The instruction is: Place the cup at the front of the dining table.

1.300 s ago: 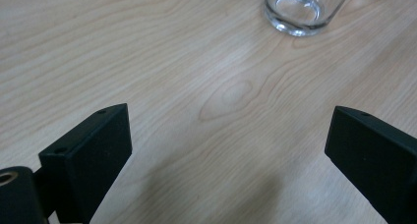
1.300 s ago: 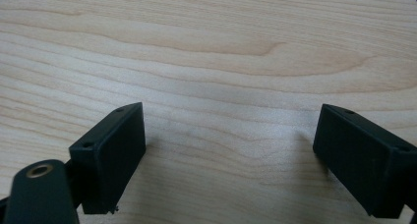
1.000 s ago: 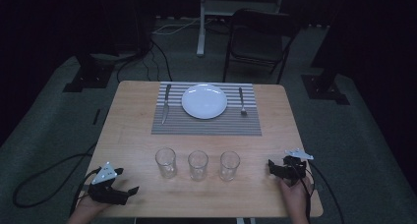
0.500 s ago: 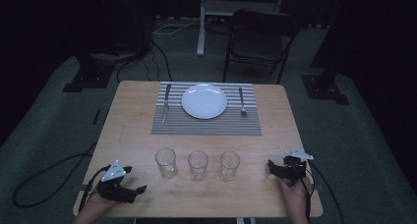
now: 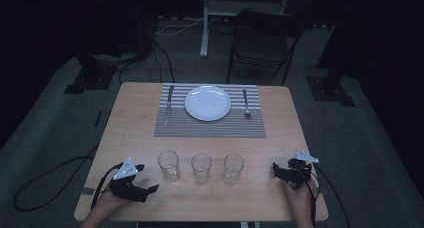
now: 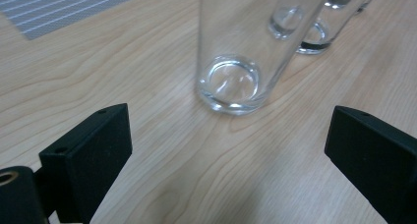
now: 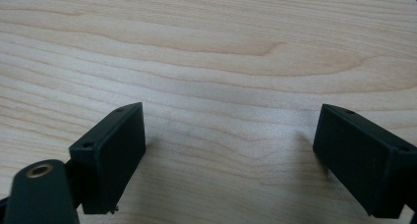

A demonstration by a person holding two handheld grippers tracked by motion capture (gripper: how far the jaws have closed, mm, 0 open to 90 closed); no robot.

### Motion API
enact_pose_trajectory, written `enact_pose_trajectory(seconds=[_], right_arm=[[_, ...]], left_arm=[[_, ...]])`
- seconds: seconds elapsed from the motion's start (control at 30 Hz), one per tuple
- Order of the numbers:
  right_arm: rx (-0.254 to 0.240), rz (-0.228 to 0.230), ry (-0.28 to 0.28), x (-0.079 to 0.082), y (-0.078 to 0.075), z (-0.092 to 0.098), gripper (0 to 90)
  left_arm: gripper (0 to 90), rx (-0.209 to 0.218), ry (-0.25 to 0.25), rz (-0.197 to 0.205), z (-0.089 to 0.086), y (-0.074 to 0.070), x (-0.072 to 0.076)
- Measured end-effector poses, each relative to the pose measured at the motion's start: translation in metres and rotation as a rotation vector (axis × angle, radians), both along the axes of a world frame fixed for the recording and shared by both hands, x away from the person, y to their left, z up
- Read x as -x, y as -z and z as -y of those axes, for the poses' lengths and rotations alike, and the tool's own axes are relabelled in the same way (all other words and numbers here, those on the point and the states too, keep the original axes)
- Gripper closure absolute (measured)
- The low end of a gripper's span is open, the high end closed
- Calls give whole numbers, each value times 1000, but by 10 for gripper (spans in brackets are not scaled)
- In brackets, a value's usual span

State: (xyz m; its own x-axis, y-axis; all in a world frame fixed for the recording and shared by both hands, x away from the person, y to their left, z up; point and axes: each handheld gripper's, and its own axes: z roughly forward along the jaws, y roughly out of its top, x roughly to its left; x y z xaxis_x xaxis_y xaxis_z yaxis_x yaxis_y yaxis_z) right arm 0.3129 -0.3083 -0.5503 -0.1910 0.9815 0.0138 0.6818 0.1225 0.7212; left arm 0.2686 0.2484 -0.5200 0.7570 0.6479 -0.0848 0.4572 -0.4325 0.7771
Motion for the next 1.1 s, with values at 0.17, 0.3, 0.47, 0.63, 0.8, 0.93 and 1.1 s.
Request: enact_pose_trajectory(seconds=[0.17,0.3,0.47,0.63,0.8,0.93,1.1], right_arm=[[0,0,0,0,0,0,121],[0,0,0,0,0,0,121],[0,0,0,0,0,0,121],[0,0,0,0,0,0,121],[0,0,0,0,0,0,121],[0,0,0,0,0,0,121],[0,0,0,0,0,0,121]], left_arm=[[43,-18,33,0,16,1,-4],[43,-14,43,9,24,1,-8],[43,-7,59,8,32,1,-13],[43,-9,57,15,37,2,-16],[62,2,62,21,42,1,-21],[105,26,67,34,45,-1,-24],[143,34,67,35,47,-2,-27]])
